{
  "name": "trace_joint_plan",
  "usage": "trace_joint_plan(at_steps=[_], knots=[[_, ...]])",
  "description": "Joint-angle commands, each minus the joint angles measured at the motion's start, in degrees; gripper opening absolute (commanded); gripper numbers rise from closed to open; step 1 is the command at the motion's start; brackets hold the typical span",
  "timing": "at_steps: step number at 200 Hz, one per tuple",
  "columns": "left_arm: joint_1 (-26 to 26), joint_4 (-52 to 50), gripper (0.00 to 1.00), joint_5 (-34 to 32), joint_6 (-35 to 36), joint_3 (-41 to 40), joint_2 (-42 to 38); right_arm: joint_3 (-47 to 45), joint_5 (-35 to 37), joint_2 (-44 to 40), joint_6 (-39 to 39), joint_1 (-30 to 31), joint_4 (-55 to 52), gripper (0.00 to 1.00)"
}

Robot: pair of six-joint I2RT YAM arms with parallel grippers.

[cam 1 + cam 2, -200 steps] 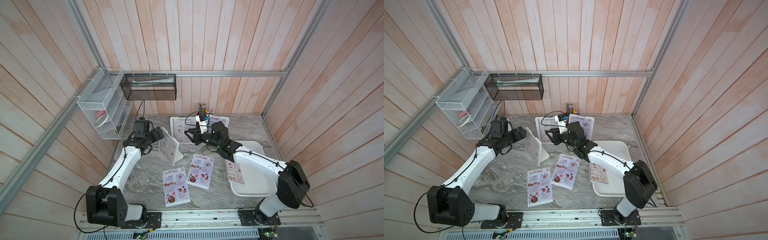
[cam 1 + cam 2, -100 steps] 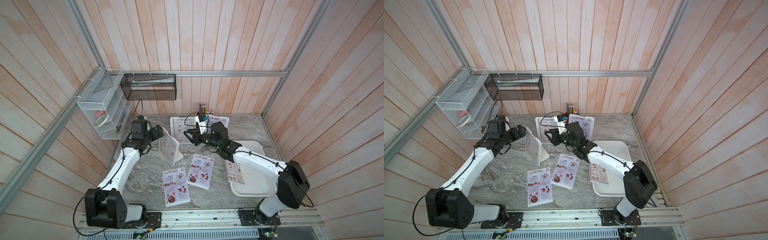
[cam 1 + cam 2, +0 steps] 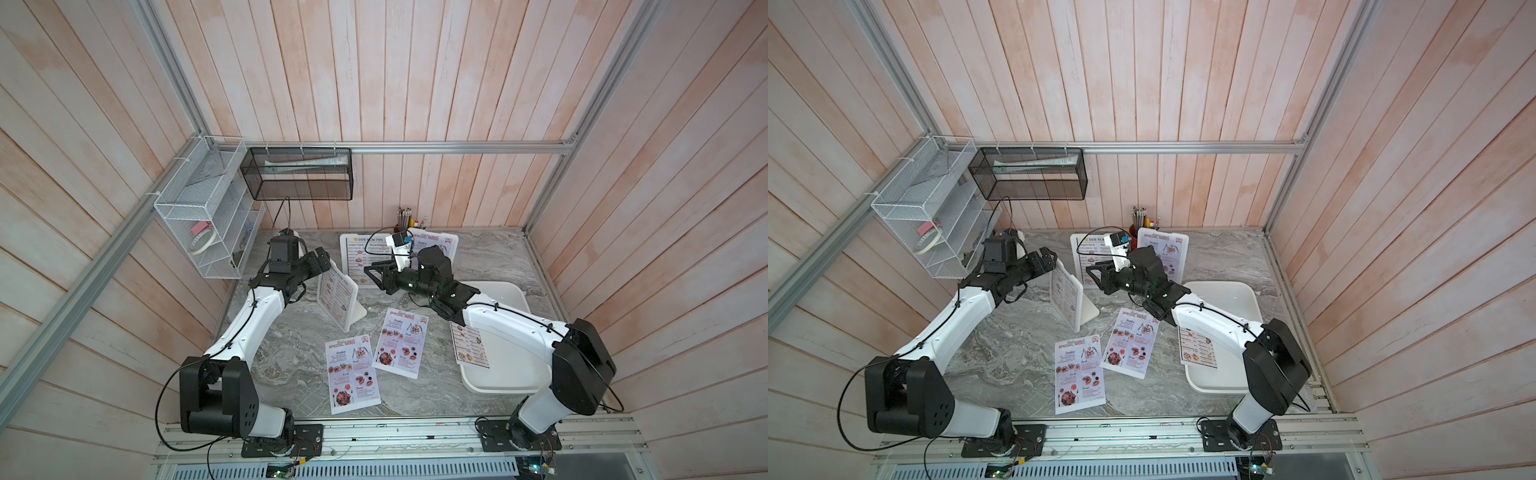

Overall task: Replace the menus in the menu holders
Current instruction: Insert the menu into the menu holder.

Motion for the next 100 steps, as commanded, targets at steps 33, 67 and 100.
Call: trace_joint_plan(at_steps=[33,67,100], knots=[[0.3,-1.3,0.98,-2.6,0.2,1.8,0.7,0.2,-0.9,0.1,-0.1,0.4,0.2,0.38],[0.3,-2.3,0.98,-1.6,0.4,3.5,0.8,0.1,-1.2,0.3,-0.9,0.7,-0.5,0.38],[0.3,-6.2,0.98,-2.1,1.3,8.8,-1.3,1.5,0.4,1.6,-3.9,1.7,-4.3,0.41]])
